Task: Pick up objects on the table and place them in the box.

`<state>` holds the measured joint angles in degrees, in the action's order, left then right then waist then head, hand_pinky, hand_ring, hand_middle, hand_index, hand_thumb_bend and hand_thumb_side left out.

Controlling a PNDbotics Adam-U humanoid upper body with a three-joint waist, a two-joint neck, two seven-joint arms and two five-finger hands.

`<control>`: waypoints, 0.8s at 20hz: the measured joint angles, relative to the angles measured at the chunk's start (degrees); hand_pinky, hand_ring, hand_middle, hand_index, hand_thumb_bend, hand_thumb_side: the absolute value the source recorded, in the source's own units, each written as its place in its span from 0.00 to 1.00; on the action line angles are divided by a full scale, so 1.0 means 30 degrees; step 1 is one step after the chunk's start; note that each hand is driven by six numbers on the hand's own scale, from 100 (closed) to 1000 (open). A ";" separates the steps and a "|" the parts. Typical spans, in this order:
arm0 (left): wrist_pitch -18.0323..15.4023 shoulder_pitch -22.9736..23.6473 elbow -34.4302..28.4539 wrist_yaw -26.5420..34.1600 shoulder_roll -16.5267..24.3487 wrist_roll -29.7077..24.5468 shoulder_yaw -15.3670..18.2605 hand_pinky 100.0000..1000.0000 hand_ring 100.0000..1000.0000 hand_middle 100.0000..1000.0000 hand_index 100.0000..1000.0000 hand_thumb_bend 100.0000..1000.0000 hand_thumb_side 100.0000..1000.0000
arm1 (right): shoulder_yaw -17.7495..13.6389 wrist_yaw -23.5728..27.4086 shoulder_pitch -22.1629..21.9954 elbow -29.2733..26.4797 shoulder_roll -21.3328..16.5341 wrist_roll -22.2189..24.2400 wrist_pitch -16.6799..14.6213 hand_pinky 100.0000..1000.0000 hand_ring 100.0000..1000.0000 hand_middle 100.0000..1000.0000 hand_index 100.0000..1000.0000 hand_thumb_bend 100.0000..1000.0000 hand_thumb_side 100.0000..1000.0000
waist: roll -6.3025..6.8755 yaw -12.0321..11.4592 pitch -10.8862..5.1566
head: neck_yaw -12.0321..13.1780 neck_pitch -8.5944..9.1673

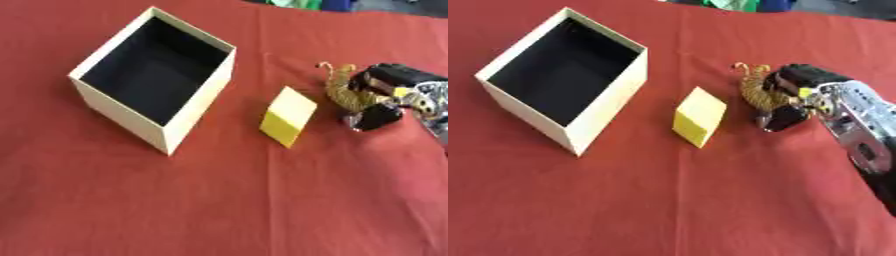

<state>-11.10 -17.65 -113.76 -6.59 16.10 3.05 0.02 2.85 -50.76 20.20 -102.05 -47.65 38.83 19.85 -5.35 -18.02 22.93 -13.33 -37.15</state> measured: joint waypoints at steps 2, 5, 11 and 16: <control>0.0000 -0.0001 0.0000 0.0000 0.0000 -0.0013 0.0000 0.61 0.85 0.84 0.79 0.01 0.83 | -0.0010 -0.0021 0.0098 -0.0016 0.0000 -0.0081 0.0110 0.84 0.84 0.41 0.71 0.00 0.13 | 0.0001 0.0012 -0.0015 | 0.0001 0.0000; -0.0012 -0.0001 0.0000 0.0000 0.0000 -0.0063 0.0000 0.61 0.85 0.84 0.79 0.01 0.83 | -0.0086 -0.0095 0.0230 -0.0039 0.0000 -0.0232 0.0346 0.84 0.83 0.40 0.70 0.00 0.12 | 0.0003 0.0018 -0.0104 | 0.0005 0.0000; 0.0014 -0.0008 0.0000 0.0000 0.0000 -0.0167 0.0000 0.61 0.85 0.84 0.79 0.00 0.83 | -0.0241 -0.0218 0.0409 -0.0267 0.0001 -0.0545 0.0777 0.84 0.83 0.39 0.69 0.00 0.13 | 0.0004 0.0035 -0.0117 | 0.0009 0.0000; 0.0046 -0.0011 0.0000 0.0000 0.0000 -0.0217 0.0000 0.61 0.85 0.84 0.79 0.01 0.83 | -0.0360 -0.0375 0.0627 -0.0505 0.0001 -0.0626 0.0926 0.83 0.83 0.38 0.68 0.00 0.12 | 0.0002 0.0096 -0.0128 | 0.0015 0.0000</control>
<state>-10.96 -17.68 -113.76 -6.59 16.10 2.40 0.02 1.77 -51.88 22.08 -103.56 -47.65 36.96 22.63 -5.34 -17.73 22.55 -13.29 -37.15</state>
